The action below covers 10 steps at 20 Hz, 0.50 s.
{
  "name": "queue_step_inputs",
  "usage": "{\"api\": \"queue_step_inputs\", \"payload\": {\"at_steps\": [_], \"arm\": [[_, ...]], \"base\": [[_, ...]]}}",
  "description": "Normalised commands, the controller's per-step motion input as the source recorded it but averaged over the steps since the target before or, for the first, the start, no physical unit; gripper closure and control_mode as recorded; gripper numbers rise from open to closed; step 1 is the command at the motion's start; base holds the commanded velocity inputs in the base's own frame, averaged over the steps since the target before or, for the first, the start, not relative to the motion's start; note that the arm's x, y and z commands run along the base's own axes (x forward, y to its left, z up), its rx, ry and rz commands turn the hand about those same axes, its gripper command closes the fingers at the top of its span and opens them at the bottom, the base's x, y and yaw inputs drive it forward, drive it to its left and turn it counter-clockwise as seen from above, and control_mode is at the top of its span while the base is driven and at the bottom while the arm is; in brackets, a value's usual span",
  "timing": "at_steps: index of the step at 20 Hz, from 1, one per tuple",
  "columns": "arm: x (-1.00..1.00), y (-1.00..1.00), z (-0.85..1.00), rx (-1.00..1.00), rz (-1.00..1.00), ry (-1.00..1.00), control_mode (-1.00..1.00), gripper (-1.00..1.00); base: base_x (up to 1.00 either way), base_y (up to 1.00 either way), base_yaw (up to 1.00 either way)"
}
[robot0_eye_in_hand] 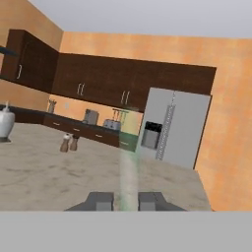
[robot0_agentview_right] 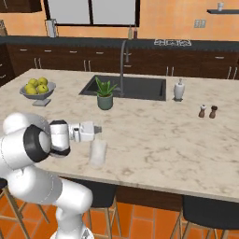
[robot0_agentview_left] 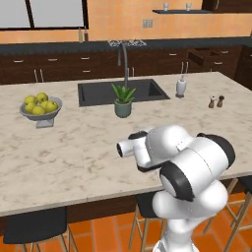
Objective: Take a straw from the drawer in front and place it inside the glass cup on the dining counter.
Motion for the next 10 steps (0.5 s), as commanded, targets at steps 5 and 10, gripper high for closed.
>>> {"api": "queue_step_inputs", "payload": {"at_steps": [5,10], "arm": [[-0.13,0.00,-0.32,0.00,0.00,0.00,-1.00,1.00],[-0.49,0.00,-0.27,0.00,0.00,0.00,-1.00,1.00]], "base": [[0.00,0.00,0.00],[0.00,0.00,0.00]]}}
